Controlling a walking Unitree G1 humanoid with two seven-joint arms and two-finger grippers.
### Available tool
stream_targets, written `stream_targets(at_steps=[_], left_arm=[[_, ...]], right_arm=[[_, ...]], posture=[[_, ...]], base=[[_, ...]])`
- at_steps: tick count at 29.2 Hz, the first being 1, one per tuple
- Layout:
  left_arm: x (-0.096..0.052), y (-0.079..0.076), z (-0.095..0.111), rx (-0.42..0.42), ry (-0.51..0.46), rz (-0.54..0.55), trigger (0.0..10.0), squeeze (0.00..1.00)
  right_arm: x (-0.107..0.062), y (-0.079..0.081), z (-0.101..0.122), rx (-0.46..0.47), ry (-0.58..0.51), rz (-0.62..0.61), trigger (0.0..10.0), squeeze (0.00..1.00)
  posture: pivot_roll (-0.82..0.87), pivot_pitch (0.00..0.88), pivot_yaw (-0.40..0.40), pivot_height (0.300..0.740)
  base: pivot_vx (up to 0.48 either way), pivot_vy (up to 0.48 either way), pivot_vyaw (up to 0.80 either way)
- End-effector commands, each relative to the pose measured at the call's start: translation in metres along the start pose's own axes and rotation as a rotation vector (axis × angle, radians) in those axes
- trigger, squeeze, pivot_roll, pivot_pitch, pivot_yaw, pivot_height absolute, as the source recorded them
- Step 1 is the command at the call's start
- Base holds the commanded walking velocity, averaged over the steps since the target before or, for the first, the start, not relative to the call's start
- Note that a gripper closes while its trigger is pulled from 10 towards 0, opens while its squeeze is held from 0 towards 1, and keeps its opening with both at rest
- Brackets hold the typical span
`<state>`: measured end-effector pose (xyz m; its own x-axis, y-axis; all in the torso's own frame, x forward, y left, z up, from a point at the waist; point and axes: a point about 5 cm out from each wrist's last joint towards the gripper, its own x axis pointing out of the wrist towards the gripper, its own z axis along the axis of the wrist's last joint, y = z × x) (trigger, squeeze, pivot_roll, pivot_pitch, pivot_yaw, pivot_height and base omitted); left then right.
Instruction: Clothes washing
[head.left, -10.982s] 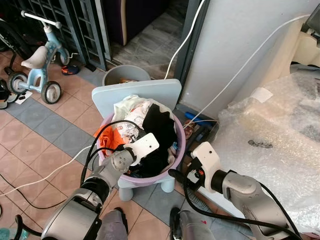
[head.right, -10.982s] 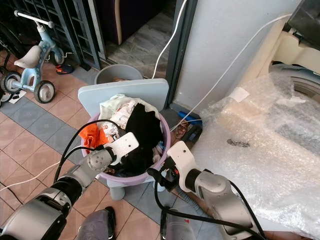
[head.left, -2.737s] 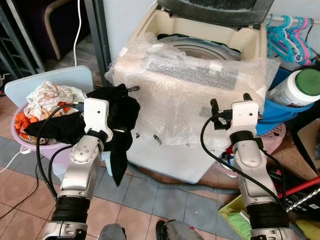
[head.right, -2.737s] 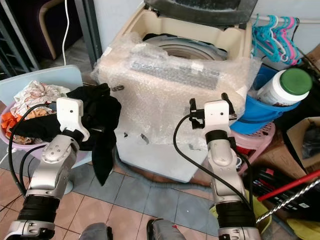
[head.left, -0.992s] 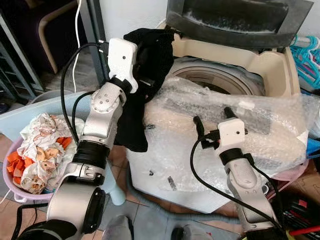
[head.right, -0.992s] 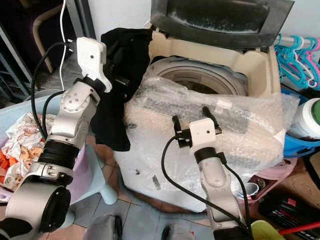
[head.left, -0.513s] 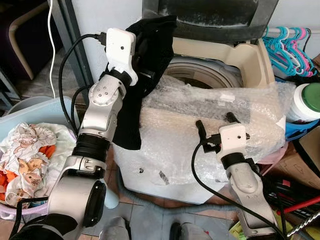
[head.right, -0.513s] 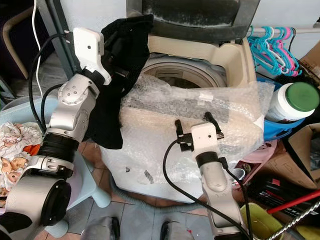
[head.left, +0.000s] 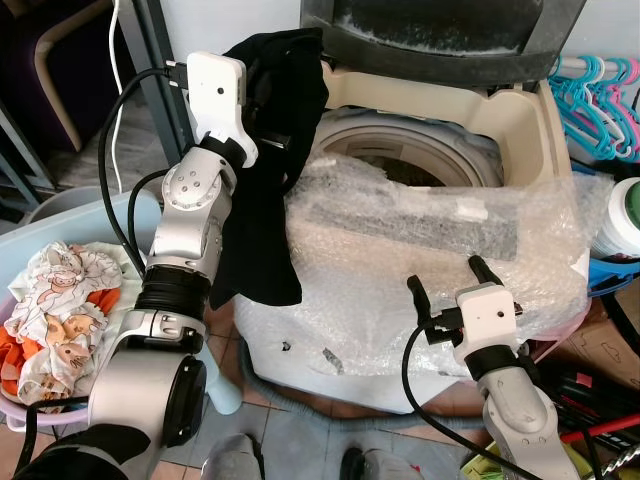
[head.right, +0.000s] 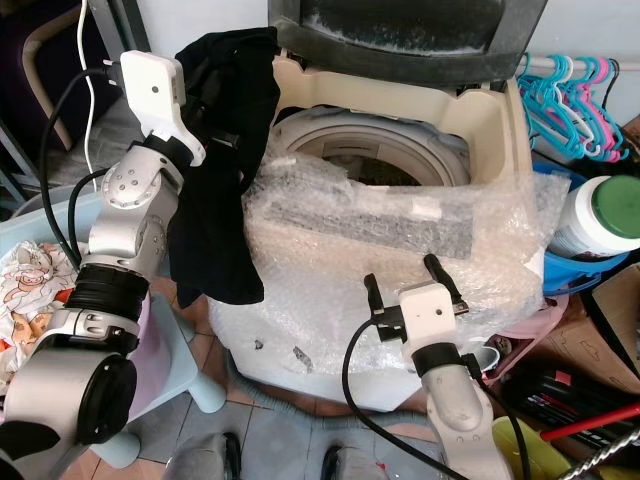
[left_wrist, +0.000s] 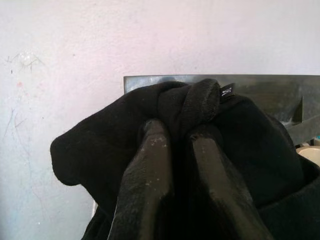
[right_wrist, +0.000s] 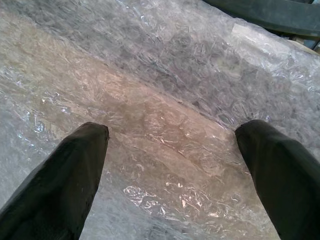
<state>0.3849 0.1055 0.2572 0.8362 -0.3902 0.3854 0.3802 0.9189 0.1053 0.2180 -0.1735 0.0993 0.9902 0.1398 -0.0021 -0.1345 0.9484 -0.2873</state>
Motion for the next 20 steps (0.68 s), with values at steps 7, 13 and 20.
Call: stream_targets(at_steps=[7,13,20], left_arm=[[0.026,-0.02,0.04,0.053,-0.151,-0.126,10.0,0.0],[0.03,-0.029,0.031,0.06,-0.095,-0.064,10.0,0.0],[0.026,-0.024,0.021,0.075,-0.063,-0.047,10.0,0.0]], right_arm=[[-0.001,-0.009,0.007,-0.041,-0.028,-0.059,10.0,0.0],[0.009,-0.015,0.013,-0.043,-0.046,-0.101,10.0,0.0],[0.019,-0.014,0.022,-0.043,-0.084,-0.103,10.0,0.0]], posture=[[-0.02,0.061,-0.047,0.74],[-0.02,0.058,-0.044,0.74],[-0.02,0.056,-0.05,0.74]], base=[[0.0,0.0,0.0],[0.0,0.0,0.0],[-0.334,0.0,0.0]])
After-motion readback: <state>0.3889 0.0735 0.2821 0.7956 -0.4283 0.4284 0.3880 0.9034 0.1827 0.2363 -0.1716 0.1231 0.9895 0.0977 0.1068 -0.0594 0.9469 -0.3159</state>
